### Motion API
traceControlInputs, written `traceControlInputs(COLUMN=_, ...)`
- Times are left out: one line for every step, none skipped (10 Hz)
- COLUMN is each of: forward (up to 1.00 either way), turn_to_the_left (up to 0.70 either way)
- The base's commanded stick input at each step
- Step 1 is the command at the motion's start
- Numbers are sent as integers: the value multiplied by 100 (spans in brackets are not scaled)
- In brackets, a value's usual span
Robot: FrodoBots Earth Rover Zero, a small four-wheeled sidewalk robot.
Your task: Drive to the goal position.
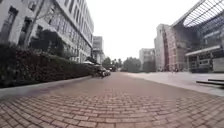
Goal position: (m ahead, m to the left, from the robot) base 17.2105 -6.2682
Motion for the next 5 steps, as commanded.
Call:
traceControlInputs(forward=45, turn_to_the_left=0)
traceControlInputs(forward=45, turn_to_the_left=0)
traceControlInputs(forward=45, turn_to_the_left=0)
traceControlInputs(forward=45, turn_to_the_left=0)
traceControlInputs(forward=45, turn_to_the_left=0)
